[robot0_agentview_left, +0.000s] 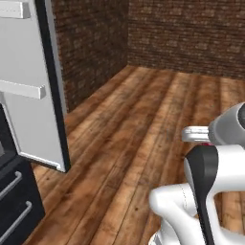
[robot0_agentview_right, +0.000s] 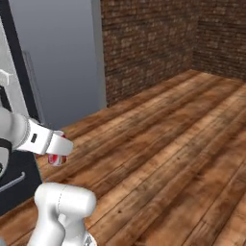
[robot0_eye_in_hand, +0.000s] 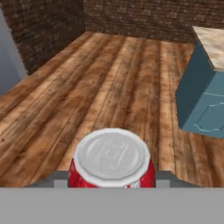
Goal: Open the fridge, grab two sodas, and place both sodas inside the bowl with ice on the dining counter.
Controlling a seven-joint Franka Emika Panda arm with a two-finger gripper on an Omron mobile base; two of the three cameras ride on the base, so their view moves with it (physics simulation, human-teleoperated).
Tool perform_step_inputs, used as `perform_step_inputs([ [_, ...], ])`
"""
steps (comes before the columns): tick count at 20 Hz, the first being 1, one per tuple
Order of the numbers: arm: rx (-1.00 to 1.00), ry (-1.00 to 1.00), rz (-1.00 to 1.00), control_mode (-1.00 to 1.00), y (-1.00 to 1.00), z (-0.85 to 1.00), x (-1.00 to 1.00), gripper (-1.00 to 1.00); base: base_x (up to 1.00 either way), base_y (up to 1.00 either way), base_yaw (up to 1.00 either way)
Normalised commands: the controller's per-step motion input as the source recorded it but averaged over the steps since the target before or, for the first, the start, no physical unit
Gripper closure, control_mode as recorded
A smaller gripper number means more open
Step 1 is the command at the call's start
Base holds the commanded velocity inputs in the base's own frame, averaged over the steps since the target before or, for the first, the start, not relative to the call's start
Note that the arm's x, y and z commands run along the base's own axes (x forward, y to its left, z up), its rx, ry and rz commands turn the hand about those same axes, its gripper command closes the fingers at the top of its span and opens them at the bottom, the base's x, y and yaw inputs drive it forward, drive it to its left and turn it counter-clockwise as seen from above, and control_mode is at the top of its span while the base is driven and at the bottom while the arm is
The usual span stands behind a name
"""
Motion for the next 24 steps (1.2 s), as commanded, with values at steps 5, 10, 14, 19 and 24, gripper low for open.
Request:
perform_step_inputs([
  [5,0.00,0.00,0.00,1.00,0.00,0.00,0.00,1.00,0.38,0.00,-0.54],
  [10,0.00,0.00,0.00,1.00,0.00,0.00,0.00,1.00,0.58,0.00,-0.44],
  [14,0.00,0.00,0.00,1.00,0.00,0.00,0.00,1.00,0.90,0.03,-0.36],
  [19,0.00,0.00,0.00,1.00,0.00,0.00,0.00,1.00,0.99,0.15,-0.38],
  [24,0.00,0.00,0.00,1.00,0.00,0.00,0.00,1.00,0.87,0.38,-0.46],
])
